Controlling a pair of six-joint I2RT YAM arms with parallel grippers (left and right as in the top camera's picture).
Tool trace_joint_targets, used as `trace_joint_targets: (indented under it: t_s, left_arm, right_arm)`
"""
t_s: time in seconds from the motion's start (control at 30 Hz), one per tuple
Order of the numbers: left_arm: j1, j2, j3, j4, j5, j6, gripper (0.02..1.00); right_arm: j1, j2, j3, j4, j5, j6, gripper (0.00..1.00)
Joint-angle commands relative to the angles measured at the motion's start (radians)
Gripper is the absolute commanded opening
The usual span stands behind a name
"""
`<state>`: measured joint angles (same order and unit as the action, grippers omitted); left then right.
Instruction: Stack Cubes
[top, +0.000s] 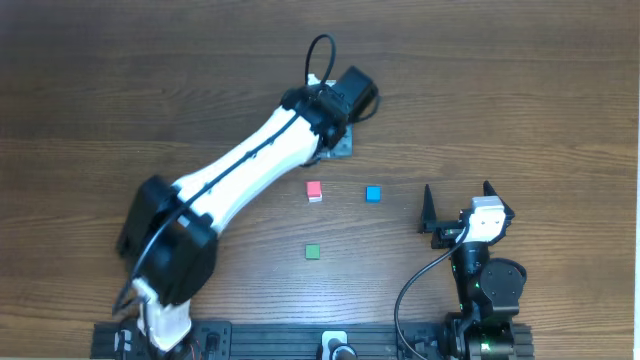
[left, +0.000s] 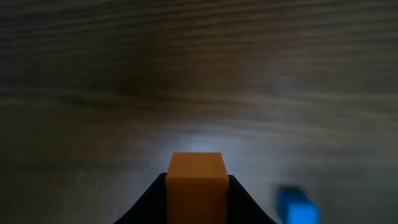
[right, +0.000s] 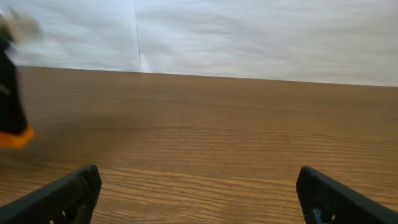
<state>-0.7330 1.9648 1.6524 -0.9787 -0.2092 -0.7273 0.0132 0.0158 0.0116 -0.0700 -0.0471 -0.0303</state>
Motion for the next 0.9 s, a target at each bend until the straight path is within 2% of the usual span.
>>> trace_joint_targets:
  t_s: [0.03, 0.3, 0.43, 0.9]
  left_arm:
    - [-0.055, -0.069, 0.010, -0.060, -0.055, -0.092, 0.093]
    - [-0.106, -0.140, -0.168, -0.048, -0.052, -0.236, 0.086]
    - [-0.106, -0.160, -0.243, -0.001, -0.043, -0.246, 0.084]
    - [-0.103, -0.135, -0.246, 0.014, -0.034, -0.246, 0.084]
  right_arm:
    - [-0.007, -0.009, -0.006, -0.001, -0.012, -0.001, 0.993]
    - [-0.007, -0.009, -0.006, -0.001, -0.012, -0.001, 0.993]
    - [-0.007, -0.009, -0.006, -0.001, -0.012, -0.001, 0.993]
    - [-0.007, -0.009, -0.006, -0.001, -0.012, -0.001, 0.991]
